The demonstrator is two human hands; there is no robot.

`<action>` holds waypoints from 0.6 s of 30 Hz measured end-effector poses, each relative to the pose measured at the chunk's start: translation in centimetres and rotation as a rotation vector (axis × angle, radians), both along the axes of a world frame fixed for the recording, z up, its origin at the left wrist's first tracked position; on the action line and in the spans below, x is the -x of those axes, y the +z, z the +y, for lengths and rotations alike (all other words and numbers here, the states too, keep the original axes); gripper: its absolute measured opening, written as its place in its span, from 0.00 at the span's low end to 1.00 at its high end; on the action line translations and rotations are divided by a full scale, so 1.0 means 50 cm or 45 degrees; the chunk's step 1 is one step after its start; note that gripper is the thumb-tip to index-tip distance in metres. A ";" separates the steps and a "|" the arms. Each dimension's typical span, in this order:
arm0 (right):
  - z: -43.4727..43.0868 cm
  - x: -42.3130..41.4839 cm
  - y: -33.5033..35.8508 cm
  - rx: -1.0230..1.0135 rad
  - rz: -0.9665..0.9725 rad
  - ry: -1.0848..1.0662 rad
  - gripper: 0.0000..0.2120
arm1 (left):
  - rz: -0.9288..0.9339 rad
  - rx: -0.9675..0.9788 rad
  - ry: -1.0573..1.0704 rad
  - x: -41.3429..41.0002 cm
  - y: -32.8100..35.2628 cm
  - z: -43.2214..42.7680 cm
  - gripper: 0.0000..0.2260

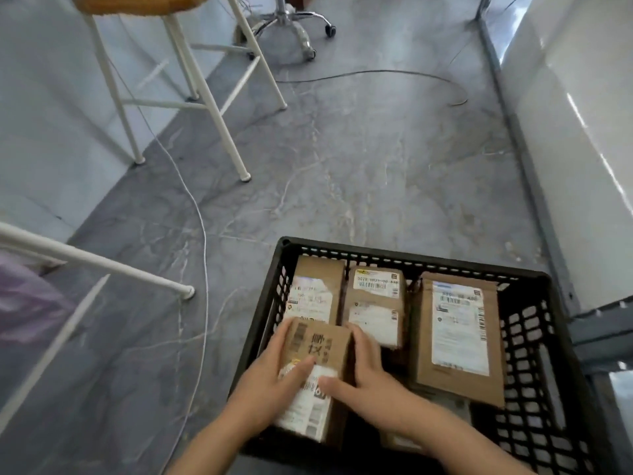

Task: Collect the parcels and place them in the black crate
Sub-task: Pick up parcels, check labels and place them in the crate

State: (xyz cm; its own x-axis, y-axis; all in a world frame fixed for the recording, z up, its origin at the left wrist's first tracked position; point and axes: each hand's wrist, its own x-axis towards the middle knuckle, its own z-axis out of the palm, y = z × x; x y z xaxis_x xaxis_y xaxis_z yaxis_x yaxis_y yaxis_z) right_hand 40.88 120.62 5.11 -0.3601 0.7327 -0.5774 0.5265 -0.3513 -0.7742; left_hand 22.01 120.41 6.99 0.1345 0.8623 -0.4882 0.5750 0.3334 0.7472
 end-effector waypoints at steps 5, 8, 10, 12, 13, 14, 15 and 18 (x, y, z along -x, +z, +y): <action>-0.025 0.027 -0.056 -0.005 -0.009 -0.060 0.42 | 0.335 -0.036 -0.098 -0.008 -0.061 -0.024 0.39; -0.034 0.048 -0.069 0.063 0.078 -0.114 0.41 | 0.361 0.015 -0.140 -0.024 -0.068 -0.033 0.41; -0.031 0.057 -0.071 0.091 0.088 -0.162 0.42 | 0.354 0.013 -0.092 -0.027 -0.073 -0.027 0.41; -0.024 0.055 -0.067 0.090 0.043 -0.152 0.41 | 0.384 -0.014 -0.064 -0.024 -0.071 -0.025 0.40; -0.019 0.049 -0.059 0.080 0.004 -0.141 0.40 | 0.381 -0.055 -0.051 -0.025 -0.065 -0.024 0.38; -0.013 0.041 -0.044 0.069 -0.027 -0.148 0.37 | 0.345 -0.124 -0.028 -0.027 -0.053 -0.023 0.36; -0.007 0.034 -0.020 0.052 -0.051 -0.168 0.33 | 0.283 -0.204 -0.003 -0.029 -0.030 -0.017 0.33; 0.013 0.004 0.101 -0.003 -0.087 -0.267 0.22 | 0.038 -0.282 0.033 -0.047 0.105 0.024 0.19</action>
State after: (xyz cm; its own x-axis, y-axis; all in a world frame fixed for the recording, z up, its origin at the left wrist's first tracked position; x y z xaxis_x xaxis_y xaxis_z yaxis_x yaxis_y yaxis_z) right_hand 40.66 121.24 10.13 -0.1599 0.7886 -0.5937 0.4932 -0.4571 -0.7401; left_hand 24.34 121.63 12.22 0.0992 0.9518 -0.2902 0.5912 0.1782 0.7866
